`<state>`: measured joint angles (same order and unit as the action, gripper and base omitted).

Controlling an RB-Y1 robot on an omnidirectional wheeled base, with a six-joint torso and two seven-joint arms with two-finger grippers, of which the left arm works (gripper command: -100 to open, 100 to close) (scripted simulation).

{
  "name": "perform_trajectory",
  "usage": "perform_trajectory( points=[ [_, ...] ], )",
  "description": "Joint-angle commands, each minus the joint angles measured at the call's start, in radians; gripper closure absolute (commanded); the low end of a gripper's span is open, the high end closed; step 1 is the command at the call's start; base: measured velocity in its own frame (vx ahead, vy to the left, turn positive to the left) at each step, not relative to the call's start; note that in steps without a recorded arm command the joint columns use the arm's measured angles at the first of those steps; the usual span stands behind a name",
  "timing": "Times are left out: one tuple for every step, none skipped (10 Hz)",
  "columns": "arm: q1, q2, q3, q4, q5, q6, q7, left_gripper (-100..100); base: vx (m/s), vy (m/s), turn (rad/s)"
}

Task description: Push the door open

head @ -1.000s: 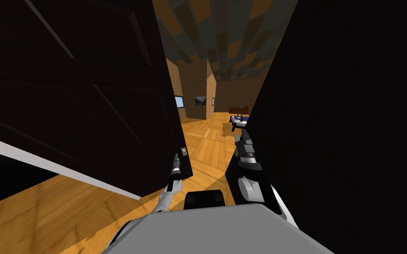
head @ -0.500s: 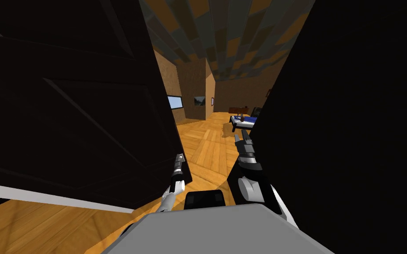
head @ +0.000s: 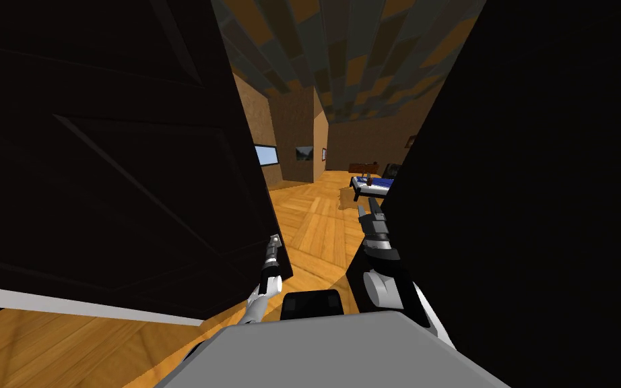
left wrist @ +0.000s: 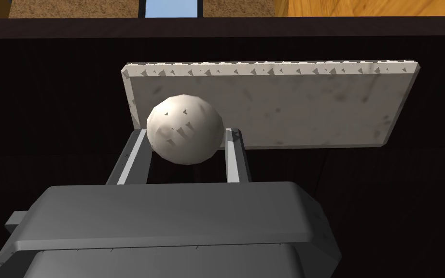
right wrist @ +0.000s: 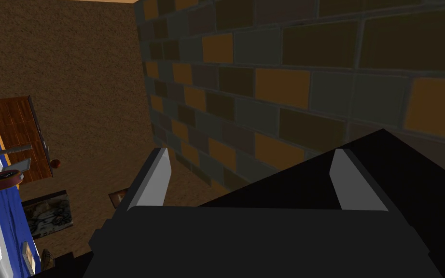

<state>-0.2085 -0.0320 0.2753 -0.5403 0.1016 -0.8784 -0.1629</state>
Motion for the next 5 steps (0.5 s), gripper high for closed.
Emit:
perform_trajectory(
  points=[
    [-0.001,0.000,0.000,-0.001,0.000,-0.002,0.000,100,0.000,0.000,0.000],
    [-0.001,0.000,0.000,-0.001,0.000,-0.002,0.000,100,0.000,0.000,0.000],
    [-0.003,0.028,0.017,-0.001,0.011,0.004,-0.010,100,0.096,-0.006,0.036],
    [-0.004,0.037,0.025,-0.002,0.016,0.005,-0.015,100,0.178,-0.021,0.060],
    [-0.006,0.045,0.034,-0.003,0.022,0.007,-0.020,100,0.191,-0.032,0.078]
  ],
)
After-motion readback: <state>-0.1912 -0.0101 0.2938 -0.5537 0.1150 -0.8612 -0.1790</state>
